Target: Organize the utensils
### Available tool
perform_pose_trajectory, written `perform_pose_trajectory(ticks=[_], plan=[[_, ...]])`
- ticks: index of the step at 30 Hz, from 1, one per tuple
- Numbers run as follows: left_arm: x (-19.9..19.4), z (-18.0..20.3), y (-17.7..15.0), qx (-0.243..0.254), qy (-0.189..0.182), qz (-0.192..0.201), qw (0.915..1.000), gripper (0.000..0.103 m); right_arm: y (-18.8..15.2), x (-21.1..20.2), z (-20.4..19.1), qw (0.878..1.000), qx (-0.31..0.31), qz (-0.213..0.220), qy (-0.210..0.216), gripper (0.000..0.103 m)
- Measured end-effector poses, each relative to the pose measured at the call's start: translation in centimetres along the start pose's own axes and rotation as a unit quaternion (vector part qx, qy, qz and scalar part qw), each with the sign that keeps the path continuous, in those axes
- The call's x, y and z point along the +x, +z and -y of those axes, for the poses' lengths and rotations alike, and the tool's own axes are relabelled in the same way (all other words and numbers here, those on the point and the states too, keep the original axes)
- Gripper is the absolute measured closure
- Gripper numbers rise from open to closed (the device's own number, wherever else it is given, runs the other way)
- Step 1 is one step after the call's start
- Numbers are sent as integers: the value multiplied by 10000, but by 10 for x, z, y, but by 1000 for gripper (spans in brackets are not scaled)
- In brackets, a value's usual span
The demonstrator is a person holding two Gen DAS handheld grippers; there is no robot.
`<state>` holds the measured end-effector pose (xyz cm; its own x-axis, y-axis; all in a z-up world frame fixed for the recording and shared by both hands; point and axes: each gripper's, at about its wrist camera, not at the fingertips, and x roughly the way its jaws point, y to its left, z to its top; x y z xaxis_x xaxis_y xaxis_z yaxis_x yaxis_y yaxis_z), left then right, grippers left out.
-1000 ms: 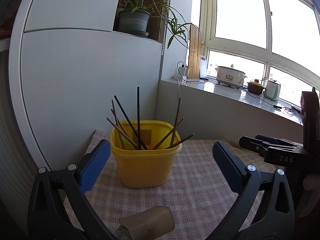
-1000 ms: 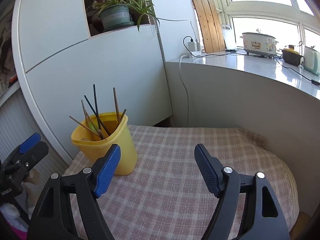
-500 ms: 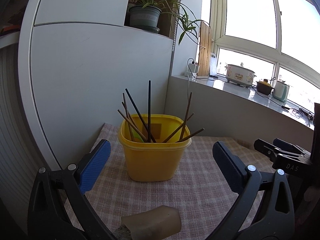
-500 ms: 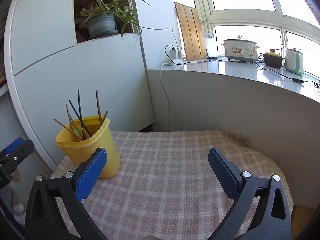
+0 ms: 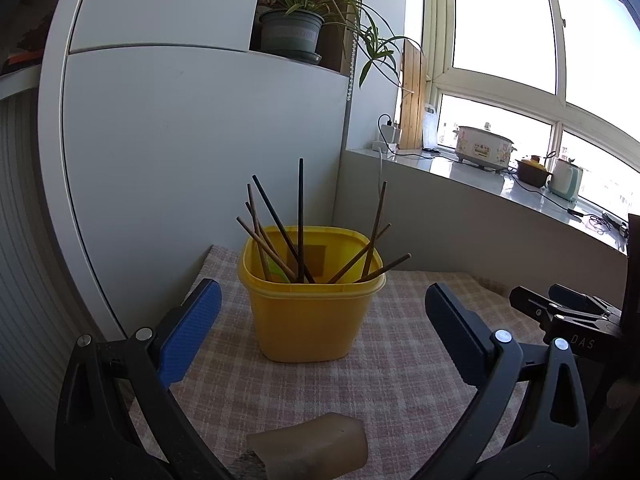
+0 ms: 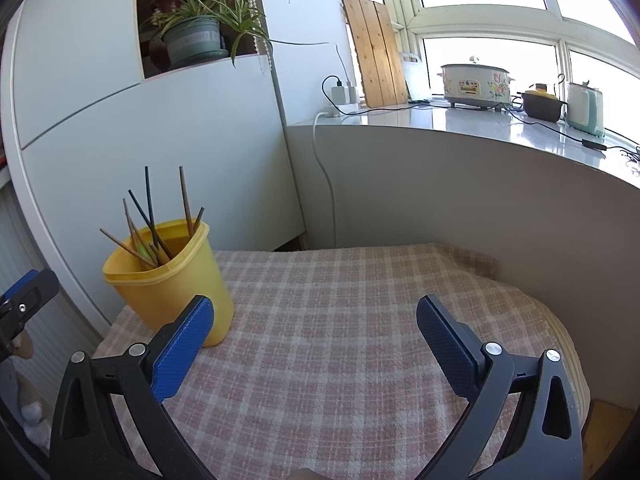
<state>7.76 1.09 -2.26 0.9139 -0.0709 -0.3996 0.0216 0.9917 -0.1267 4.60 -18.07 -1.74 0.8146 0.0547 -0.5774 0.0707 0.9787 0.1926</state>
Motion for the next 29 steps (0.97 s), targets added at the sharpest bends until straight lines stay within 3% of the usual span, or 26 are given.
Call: perform_pose_trajectory(ticks=[29], plan=[[7, 3, -6, -6, 13, -126, 9999, 0, -8, 7, 14, 9995, 224, -222, 25, 2]])
